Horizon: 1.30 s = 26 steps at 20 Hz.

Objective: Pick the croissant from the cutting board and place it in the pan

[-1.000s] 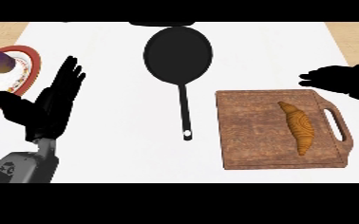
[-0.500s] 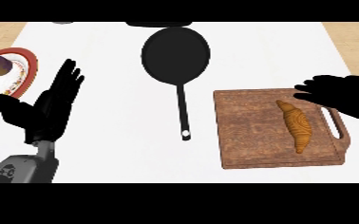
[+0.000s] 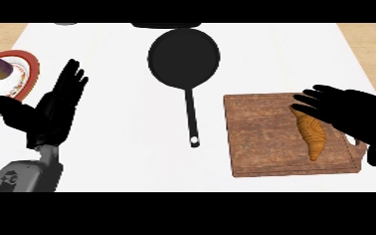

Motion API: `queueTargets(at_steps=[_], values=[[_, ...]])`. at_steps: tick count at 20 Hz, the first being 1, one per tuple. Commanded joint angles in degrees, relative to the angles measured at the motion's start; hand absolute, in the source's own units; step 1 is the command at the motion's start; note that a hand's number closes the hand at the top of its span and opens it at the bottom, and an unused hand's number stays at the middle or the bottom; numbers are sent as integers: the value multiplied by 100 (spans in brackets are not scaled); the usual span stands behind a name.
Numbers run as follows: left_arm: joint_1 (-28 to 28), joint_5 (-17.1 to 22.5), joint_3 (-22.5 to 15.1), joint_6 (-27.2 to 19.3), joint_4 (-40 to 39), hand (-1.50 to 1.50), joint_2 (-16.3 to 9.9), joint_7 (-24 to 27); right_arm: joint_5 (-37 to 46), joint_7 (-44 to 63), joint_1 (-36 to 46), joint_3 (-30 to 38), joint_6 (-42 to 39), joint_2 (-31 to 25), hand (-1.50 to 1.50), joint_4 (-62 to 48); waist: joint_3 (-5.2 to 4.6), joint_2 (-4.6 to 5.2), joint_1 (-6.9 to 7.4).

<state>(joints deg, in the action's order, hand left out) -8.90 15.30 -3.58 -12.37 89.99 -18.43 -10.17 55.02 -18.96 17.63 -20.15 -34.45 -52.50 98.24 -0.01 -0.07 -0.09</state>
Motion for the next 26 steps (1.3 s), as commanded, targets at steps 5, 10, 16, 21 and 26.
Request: queueTargets(at_steps=[5, 10, 16, 21, 26], values=[[244, -283, -52, 6, 448, 0, 190, -200, 780, 491, 75, -91, -578, 695, -150, 51, 0, 2, 47], [-200, -309, 45, -23, 323, 0, 330, -553, 1417, 527, -92, -242, -76, 1116, -150, -448, 2, 7, 29], [-288, -229, 521, 512, -310, 0, 223, -139, 1797, 214, 175, -103, 79, 1655, -150, -1142, 0, 12, 24], [-216, -438, 493, 338, 86, 0, 340, -431, 2248, -49, -96, -126, 501, 1658, -150, -1540, 1, 9, 19], [-180, -564, 505, 455, -10, 0, 497, -290, 2388, -337, 108, 166, 806, 1984, -150, -2101, 1, 12, 17]])
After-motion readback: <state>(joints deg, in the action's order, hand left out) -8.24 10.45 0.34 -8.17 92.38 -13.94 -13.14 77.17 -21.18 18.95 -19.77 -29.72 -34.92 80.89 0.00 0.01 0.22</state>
